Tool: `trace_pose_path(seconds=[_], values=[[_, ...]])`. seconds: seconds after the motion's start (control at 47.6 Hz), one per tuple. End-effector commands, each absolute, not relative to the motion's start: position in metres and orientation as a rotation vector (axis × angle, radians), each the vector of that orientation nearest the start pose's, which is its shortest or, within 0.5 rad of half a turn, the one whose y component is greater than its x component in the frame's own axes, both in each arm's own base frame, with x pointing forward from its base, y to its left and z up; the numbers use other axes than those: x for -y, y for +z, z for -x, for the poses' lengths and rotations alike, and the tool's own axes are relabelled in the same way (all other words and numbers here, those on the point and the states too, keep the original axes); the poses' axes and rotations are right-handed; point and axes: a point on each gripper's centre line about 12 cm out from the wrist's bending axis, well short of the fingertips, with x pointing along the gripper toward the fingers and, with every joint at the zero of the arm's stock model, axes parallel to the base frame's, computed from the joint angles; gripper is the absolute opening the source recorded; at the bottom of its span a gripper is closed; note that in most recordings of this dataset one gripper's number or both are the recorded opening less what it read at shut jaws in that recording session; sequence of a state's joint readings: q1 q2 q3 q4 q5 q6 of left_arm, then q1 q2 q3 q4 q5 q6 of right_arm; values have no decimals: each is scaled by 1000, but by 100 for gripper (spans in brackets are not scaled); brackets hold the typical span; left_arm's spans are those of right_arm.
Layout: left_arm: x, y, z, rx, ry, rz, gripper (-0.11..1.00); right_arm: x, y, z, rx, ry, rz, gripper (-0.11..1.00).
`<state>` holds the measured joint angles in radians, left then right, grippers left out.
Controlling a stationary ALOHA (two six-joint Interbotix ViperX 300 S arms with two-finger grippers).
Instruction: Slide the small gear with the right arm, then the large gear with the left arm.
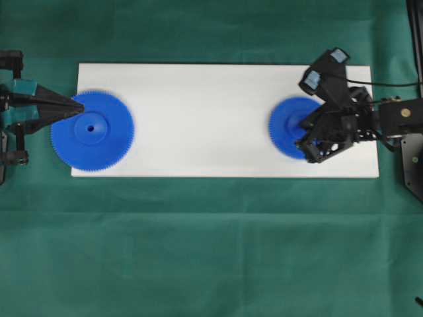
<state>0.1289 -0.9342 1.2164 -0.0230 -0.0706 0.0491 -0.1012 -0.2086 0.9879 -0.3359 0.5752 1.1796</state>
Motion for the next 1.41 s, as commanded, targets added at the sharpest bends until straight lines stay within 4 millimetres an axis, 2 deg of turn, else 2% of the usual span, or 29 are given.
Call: trace_pose_path(seconds=[0.0,0.21,0.777,0.987,1.385], values=[[-27,255,-200,-187,131,-12,0,43,74,-166,-1359,-1002,-657,50],[-27,255,-200,-188,131,-11,0,43,80,-152,-1355,-1081,-682,50],[-27,254,-199,-198,131,-10,0,46,91,-165,-1296,-1052,-683,50],[-27,253,-199,-204,131,-10,0,52,109,-178,-1205,-1010,-647,50],[-27,252,-200,-208,131,-9,0,66,161,-205,-974,-912,-520,50]])
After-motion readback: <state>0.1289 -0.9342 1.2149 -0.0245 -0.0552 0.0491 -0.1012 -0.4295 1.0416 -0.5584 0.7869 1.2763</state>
